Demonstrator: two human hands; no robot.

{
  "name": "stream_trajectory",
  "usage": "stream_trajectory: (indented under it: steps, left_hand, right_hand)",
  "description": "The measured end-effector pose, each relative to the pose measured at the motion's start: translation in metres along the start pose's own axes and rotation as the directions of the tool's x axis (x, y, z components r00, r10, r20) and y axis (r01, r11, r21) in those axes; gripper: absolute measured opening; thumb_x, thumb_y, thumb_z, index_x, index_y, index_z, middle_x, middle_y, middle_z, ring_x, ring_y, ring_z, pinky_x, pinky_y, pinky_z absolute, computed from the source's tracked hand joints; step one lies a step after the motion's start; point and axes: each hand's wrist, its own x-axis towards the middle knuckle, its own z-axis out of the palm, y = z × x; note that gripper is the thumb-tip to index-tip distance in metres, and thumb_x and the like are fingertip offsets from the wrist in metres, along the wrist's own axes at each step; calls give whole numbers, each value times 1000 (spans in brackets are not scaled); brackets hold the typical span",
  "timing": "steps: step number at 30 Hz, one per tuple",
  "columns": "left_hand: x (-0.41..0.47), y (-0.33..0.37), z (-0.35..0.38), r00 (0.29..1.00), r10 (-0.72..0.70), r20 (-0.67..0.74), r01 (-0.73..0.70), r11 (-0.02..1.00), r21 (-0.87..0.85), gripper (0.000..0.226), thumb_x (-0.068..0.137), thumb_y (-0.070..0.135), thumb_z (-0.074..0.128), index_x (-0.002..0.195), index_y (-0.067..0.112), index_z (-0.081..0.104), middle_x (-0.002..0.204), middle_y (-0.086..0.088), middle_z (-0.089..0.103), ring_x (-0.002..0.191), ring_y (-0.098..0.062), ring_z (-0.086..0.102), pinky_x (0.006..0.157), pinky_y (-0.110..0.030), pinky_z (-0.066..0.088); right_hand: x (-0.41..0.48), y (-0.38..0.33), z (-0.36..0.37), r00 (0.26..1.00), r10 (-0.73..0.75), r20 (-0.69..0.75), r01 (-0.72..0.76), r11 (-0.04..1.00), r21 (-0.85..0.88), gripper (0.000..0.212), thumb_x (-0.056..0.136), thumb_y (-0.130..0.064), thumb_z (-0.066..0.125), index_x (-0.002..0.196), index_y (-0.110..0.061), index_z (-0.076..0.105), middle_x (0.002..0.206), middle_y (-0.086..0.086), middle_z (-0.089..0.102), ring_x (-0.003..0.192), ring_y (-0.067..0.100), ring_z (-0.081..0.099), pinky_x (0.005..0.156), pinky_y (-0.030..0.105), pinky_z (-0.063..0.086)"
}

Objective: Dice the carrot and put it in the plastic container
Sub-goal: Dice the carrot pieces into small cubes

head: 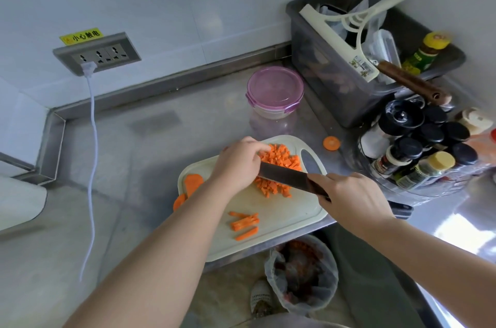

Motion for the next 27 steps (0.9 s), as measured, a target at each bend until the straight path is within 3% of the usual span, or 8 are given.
stream_trajectory:
  steps: [4, 7, 8, 10, 13, 17, 20, 27]
  left_hand:
    - [-32, -17, -8, 944, -147, -297, 88, 976, -201, 36, 86, -7, 46, 107, 12, 68, 105, -2, 68, 97, -16, 62, 85, -19, 42]
    - [-64, -33, -1, 926, -91, -366, 58, 993, -98, 27, 84, -3, 53, 100, 13, 67, 96, 0, 69, 86, -17, 64, 76, -24, 45]
    - [-70, -37, 2, 946, -55, -320, 38, 997, -62, 23, 84, 2, 57, 101, 14, 67, 97, 1, 68, 86, -18, 64, 76, -26, 46]
    - [-81, -38, 9, 1000, 2, -19, -1, 999, 36, 29, 87, 25, 63, 116, 19, 61, 112, 3, 60, 100, -17, 61, 85, -31, 47]
    - [-95, -34, 24, 938, -25, 346, -99, 937, 335, 65, 81, 58, 61, 135, 27, 44, 132, 7, 44, 122, -17, 45, 101, -33, 39]
    - [-101, -36, 34, 965, -40, 260, -72, 911, 406, 54, 88, 56, 52, 132, 27, 47, 129, 4, 44, 120, -20, 45, 99, -32, 36]
    - [-103, -35, 38, 981, -46, 189, -25, 933, 360, 40, 91, 46, 51, 126, 27, 52, 124, 6, 49, 116, -20, 49, 94, -30, 38]
    - [-93, -28, 44, 965, -248, 83, 221, 943, 248, 27, 91, 33, 56, 114, 21, 55, 117, 5, 51, 105, -18, 54, 66, -28, 38]
  right_hand:
    - [0, -4, 2, 989, 111, 98, -128, 973, 191, 33, 96, -32, 49, 128, -35, 53, 81, -8, 63, 65, 16, 53, 49, 26, 36]
    - [-3, -11, 4, 977, 143, 161, -193, 911, 363, 36, 97, -28, 48, 132, -35, 53, 64, -8, 55, 57, 10, 51, 45, 23, 31]
    - [-3, -14, 5, 973, 149, 179, -210, 893, 398, 36, 97, -27, 48, 132, -34, 53, 59, -7, 51, 53, 8, 47, 43, 23, 27]
    - [-4, -18, 7, 964, 157, 214, -235, 878, 418, 37, 97, -25, 48, 132, -33, 54, 59, -4, 53, 51, 9, 44, 44, 23, 26]
    - [-3, -24, 8, 960, 144, 242, -239, 872, 428, 36, 97, -26, 49, 131, -32, 55, 66, -2, 62, 55, 12, 48, 45, 24, 30]
    - [-4, -33, 11, 945, 88, 315, -237, 849, 473, 18, 96, -25, 48, 103, -36, 59, 59, -5, 52, 52, 11, 45, 46, 24, 31]
    - [-7, -41, 14, 935, 60, 350, -253, 803, 539, 36, 97, -20, 47, 65, -34, 38, 55, -7, 42, 50, 11, 37, 51, 27, 30]
    - [-9, -58, 27, 900, 73, 431, -319, 783, 534, 38, 98, -20, 43, 62, -30, 34, 60, -5, 44, 55, 14, 39, 55, 29, 33]
